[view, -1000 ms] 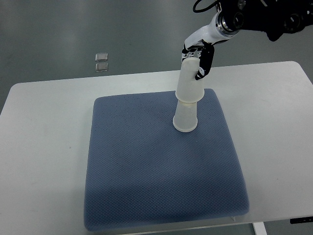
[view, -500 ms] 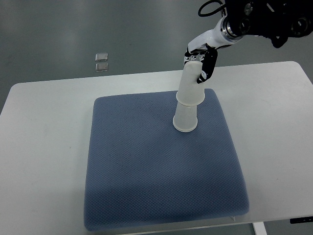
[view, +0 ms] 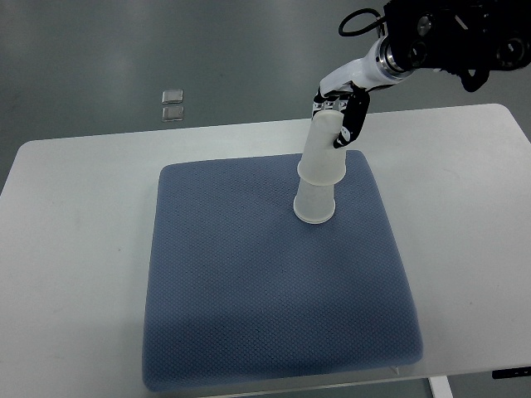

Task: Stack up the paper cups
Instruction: 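Lower the held cup onto the upside-down cup on the pad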

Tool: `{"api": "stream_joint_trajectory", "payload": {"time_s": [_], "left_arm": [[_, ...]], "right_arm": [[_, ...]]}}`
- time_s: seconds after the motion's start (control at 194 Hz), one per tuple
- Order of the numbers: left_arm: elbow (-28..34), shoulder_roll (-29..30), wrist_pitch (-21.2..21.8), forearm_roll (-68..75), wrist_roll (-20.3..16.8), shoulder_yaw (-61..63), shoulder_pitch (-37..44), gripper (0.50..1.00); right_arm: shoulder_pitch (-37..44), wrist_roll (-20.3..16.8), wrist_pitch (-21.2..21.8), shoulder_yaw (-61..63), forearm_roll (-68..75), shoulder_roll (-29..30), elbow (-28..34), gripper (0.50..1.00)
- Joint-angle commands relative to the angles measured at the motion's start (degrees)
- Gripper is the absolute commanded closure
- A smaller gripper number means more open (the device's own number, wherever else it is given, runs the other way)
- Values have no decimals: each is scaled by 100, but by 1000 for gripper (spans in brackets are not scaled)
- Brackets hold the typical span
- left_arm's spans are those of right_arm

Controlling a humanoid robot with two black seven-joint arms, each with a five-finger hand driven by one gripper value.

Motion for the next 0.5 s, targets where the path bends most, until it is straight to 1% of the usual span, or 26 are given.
{"api": "stream_joint_trajectory", "payload": {"time_s": [0.0, 0.294, 0.495], "left_arm": [[-27, 0, -1, 0, 0, 6, 0, 500], [0, 0, -1, 0, 0, 6, 0, 500], [-9, 0, 8, -9, 0, -3, 0, 500]], "right_arm": [[0, -1, -47, -6, 49, -6, 34, 865], [-62, -1, -222, -41, 49, -6, 52, 865], [-141, -1, -240, -50, 49, -6, 52, 865]]}}
